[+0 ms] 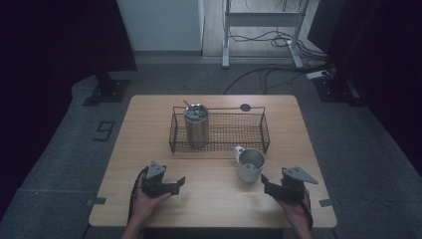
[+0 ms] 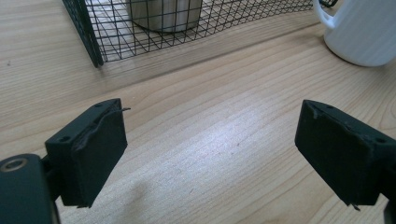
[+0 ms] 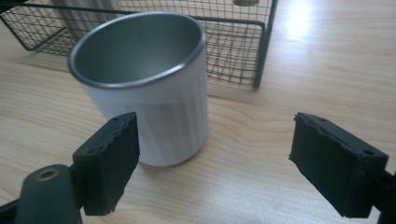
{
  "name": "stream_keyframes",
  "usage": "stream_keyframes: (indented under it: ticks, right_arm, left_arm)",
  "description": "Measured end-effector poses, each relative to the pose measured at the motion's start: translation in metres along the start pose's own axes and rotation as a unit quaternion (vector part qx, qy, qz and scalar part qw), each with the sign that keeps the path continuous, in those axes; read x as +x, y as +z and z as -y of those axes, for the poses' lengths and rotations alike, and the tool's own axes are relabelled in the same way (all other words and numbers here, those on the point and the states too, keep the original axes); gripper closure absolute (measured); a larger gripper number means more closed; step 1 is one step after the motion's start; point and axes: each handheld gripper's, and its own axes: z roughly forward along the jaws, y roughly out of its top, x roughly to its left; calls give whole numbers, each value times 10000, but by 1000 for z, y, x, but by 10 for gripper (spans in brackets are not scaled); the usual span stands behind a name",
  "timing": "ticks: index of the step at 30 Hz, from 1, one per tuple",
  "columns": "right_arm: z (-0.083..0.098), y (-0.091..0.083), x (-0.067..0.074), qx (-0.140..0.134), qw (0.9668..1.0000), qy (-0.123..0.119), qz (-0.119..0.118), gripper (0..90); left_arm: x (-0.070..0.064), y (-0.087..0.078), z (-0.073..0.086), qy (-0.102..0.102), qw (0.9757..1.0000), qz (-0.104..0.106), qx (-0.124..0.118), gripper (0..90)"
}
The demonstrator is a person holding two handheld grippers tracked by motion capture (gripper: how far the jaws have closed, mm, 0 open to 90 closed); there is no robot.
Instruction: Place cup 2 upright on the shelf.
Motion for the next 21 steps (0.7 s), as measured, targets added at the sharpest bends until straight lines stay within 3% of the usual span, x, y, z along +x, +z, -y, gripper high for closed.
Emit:
stream_keyframes:
  ticks: [21]
  right_arm:
    - [-16, 9, 22, 8, 9995, -195, -248, 110]
  left_arm:
    - [-1, 1, 1, -2, 10000, 41, 78, 91]
